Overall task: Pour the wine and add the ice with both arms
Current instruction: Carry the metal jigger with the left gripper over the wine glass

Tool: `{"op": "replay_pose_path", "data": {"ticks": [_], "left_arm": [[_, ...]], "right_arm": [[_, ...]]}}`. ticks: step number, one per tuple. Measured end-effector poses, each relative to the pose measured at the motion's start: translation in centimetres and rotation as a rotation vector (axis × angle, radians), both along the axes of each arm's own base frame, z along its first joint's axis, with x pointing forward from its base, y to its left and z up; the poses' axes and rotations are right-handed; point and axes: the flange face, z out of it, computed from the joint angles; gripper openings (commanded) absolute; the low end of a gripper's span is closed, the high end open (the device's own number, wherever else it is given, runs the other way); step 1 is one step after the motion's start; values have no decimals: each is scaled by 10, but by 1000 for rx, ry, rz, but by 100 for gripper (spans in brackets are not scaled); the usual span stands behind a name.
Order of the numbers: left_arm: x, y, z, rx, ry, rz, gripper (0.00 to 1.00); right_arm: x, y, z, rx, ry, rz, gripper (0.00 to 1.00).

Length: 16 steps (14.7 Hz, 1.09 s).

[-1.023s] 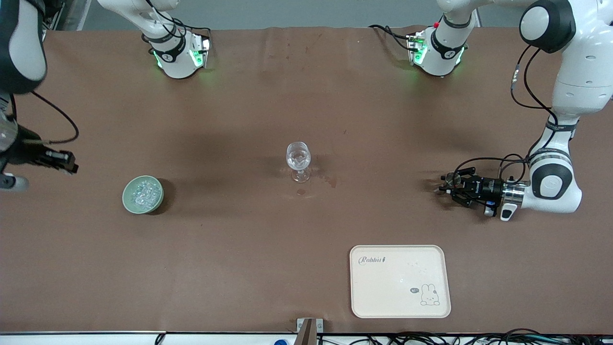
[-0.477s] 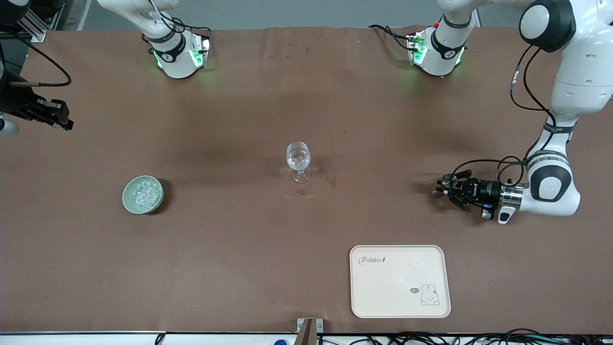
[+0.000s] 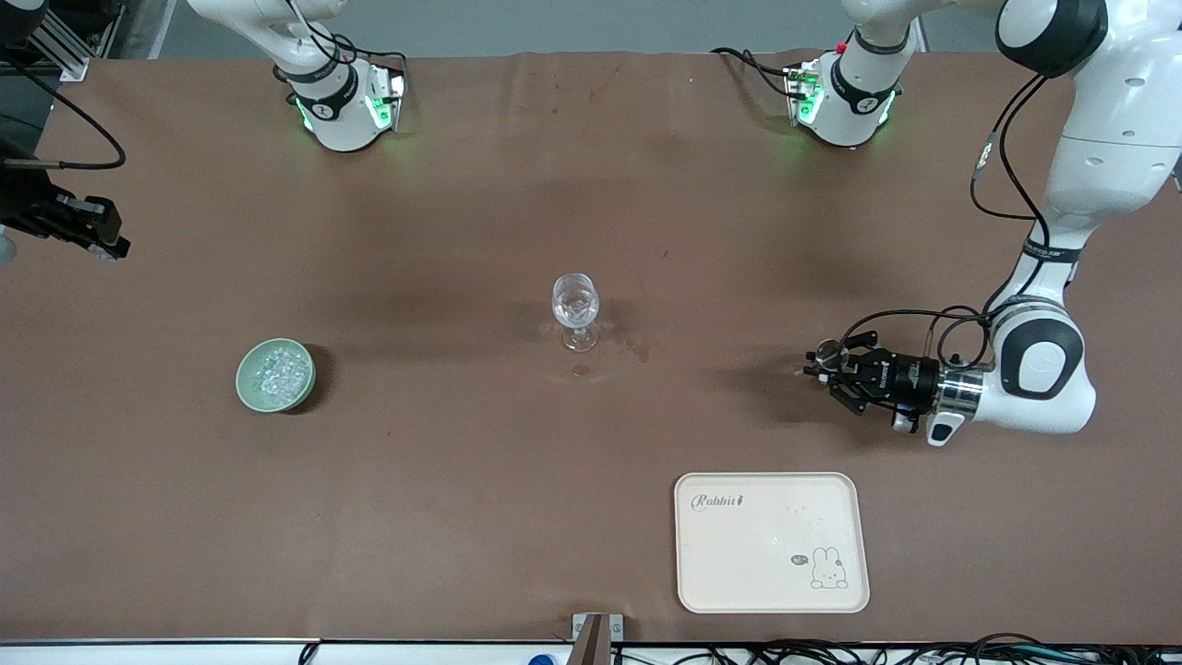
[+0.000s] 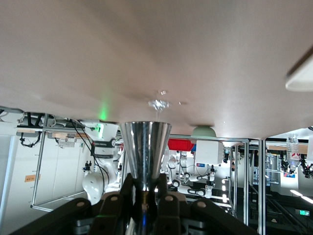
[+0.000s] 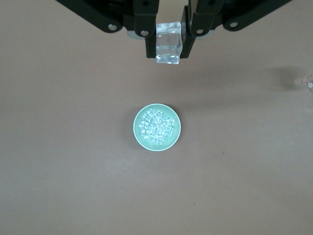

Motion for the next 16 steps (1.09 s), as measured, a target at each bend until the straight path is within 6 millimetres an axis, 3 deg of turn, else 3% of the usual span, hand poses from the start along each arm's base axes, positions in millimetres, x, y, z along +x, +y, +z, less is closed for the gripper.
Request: {"op": "replay_pose_path", "data": {"ticks": [4, 8, 13, 16], "left_arm": [[12, -68, 42, 40, 37, 48, 1], [13, -139, 69, 81, 45, 90, 1], [-8, -225, 97, 164, 20, 92, 1], [-27, -255, 100, 198, -7, 79, 1]], "right_arm": [[10, 0, -5, -2, 6, 0, 4], [12, 0, -5, -2, 5, 0, 4], [12, 1, -5, -2, 5, 1, 4], [12, 1, -5, -2, 5, 1, 5]]}}
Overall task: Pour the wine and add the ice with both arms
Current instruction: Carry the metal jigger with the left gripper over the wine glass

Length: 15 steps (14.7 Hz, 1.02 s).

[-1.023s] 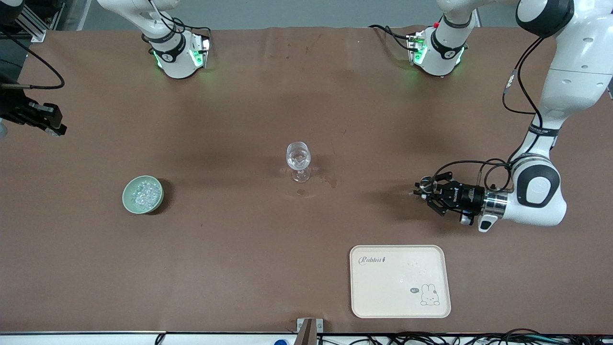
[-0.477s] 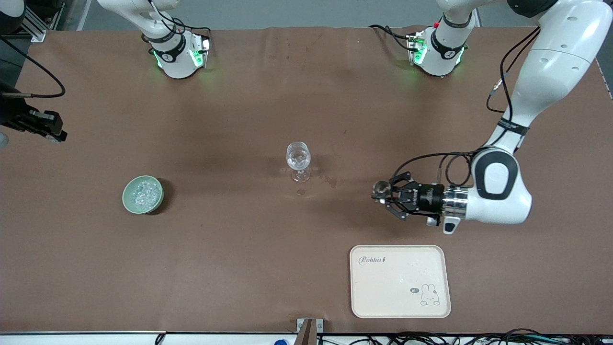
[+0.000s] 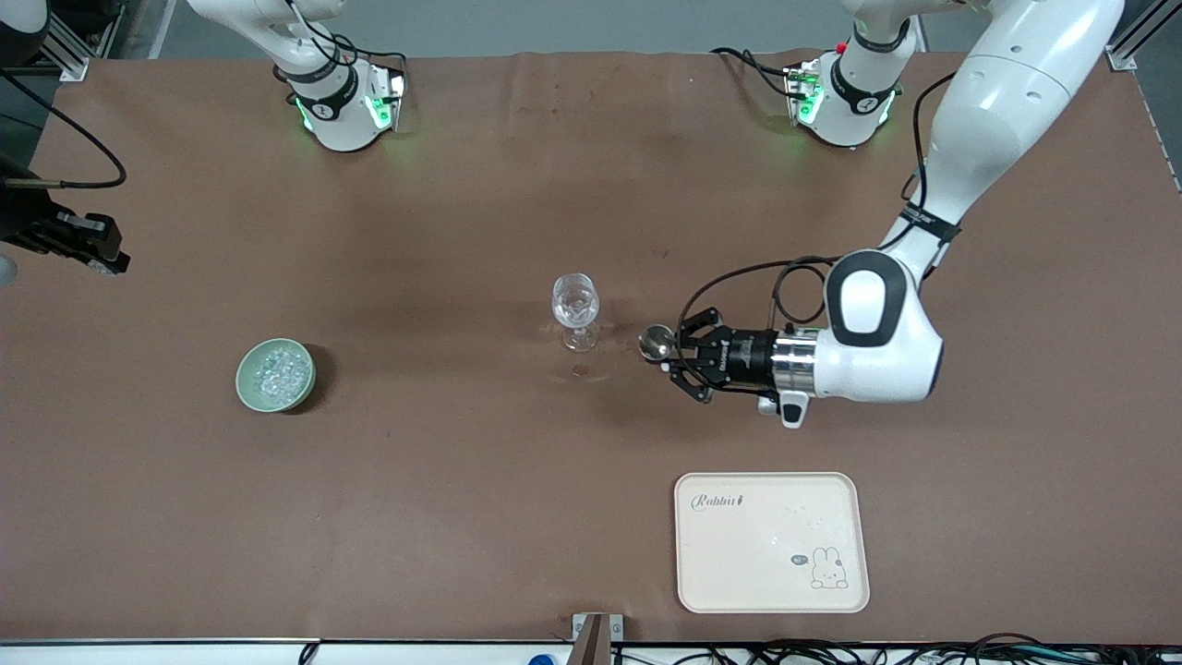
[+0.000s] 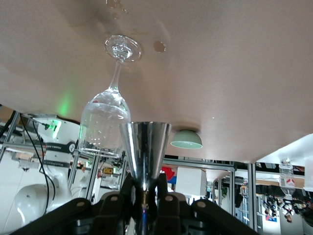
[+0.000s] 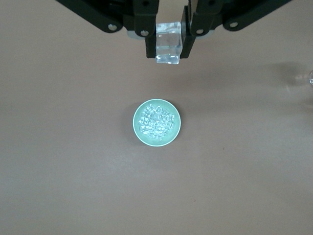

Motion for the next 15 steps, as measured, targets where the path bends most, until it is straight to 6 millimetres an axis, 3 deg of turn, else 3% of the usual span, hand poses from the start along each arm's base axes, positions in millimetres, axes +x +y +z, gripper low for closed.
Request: {"op": "replay_pose_path", "data": {"ticks": [9, 15], "left_arm": [[-54, -53, 9, 123, -89, -29, 1], [-69, -72, 17, 303, -80, -61, 0]], "right_arm": [[1, 0, -2, 0, 4, 1, 5], [2, 0, -3, 0, 6, 1, 5]]}}
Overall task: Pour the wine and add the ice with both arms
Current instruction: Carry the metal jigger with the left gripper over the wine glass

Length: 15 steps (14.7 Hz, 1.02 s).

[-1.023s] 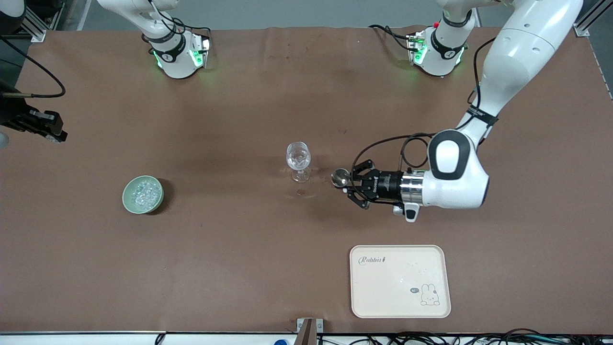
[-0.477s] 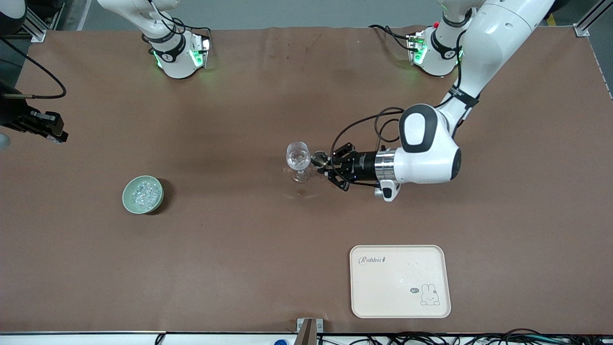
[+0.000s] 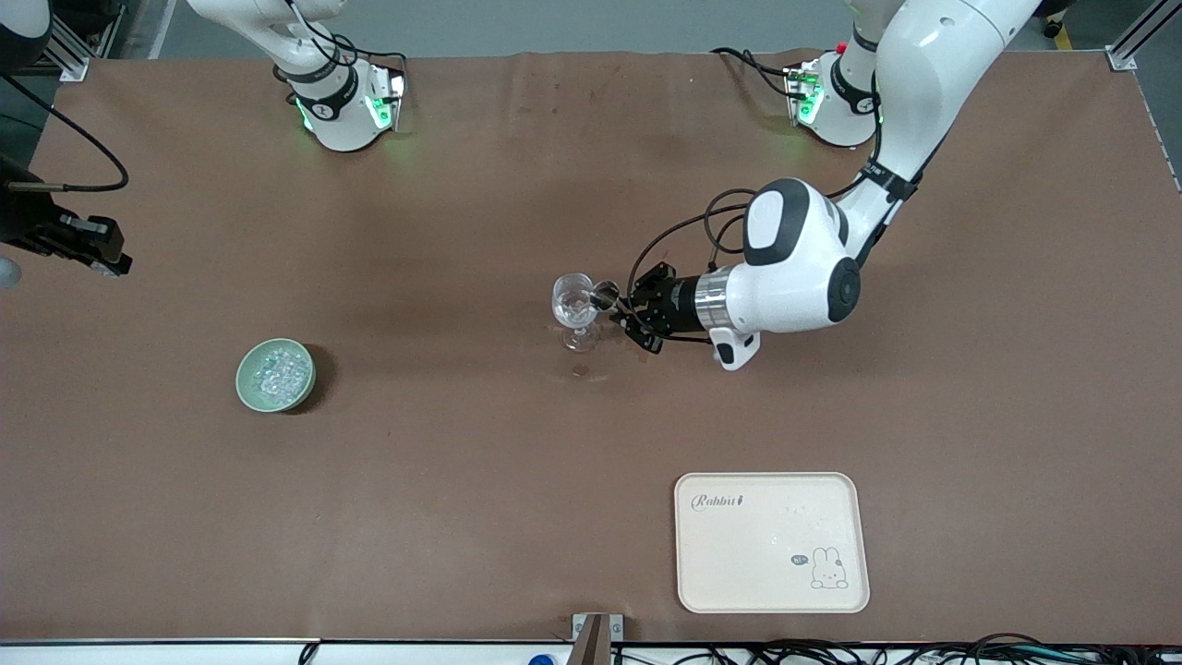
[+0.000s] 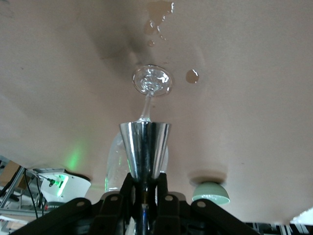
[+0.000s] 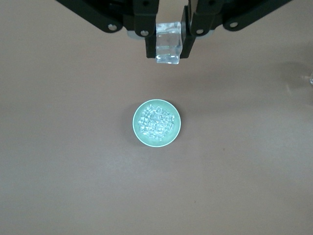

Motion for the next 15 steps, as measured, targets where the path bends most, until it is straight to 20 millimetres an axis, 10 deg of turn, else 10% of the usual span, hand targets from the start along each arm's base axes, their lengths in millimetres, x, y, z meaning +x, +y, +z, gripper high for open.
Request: {"op": "replay_pose_path", "data": {"ticks": [15], "left_arm": [[-22, -43, 16, 204, -63, -20, 1]], "right_arm": [[0, 0, 3, 0, -7, 0, 5]]}}
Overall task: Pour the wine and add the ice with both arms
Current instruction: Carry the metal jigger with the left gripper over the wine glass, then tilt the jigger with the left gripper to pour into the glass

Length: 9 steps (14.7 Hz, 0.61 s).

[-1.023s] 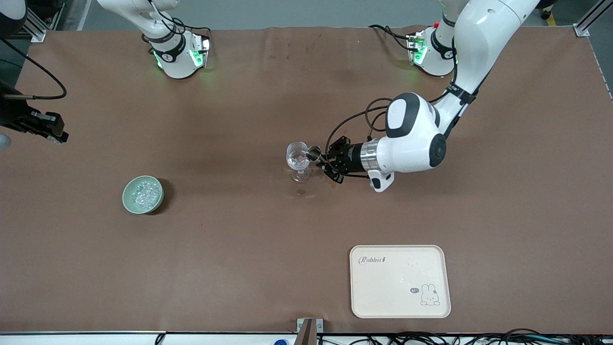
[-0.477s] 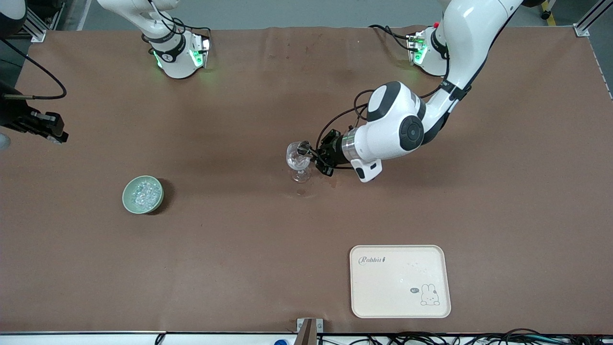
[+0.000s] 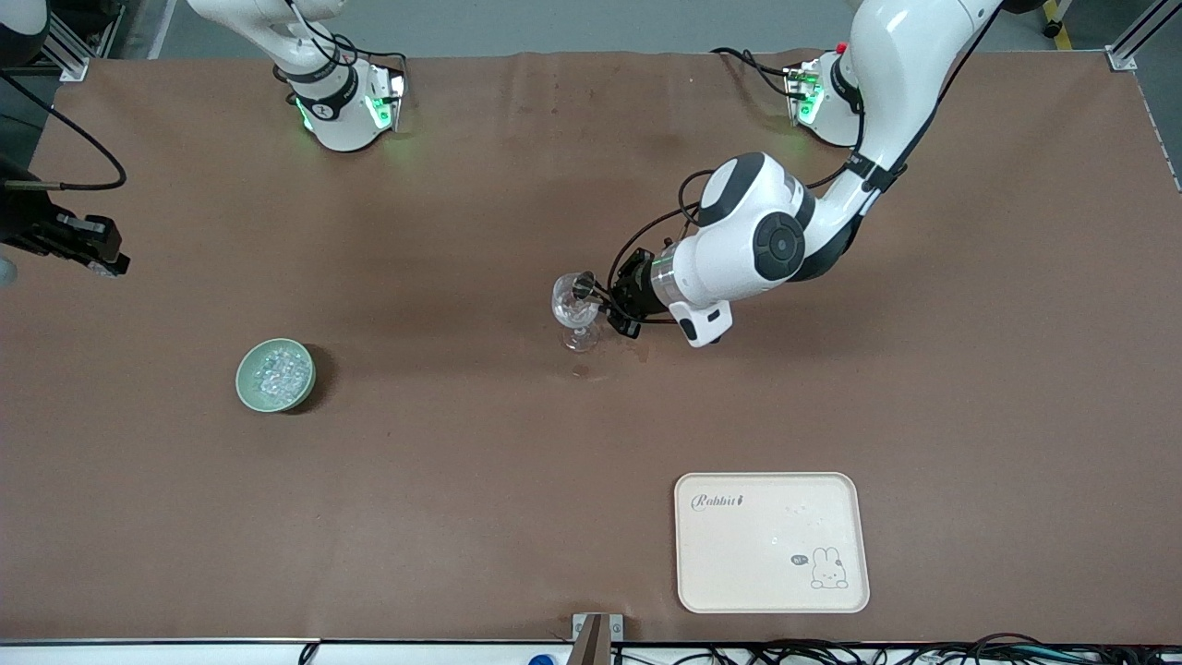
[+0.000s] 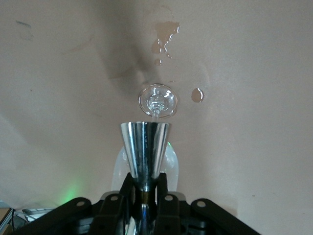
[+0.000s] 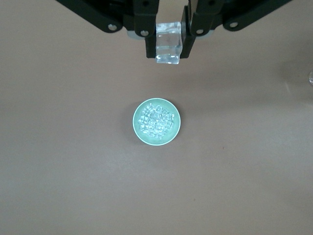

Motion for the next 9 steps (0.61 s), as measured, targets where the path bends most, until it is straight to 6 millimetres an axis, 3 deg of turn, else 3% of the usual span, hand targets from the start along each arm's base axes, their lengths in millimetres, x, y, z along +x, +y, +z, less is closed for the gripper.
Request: {"op": "replay_pose_path", "data": {"ticks": [9], "left_arm": [[-7, -10, 1, 55, -31, -14, 0]], "right_arm": [[0, 0, 1, 0, -1, 0, 5]]}}
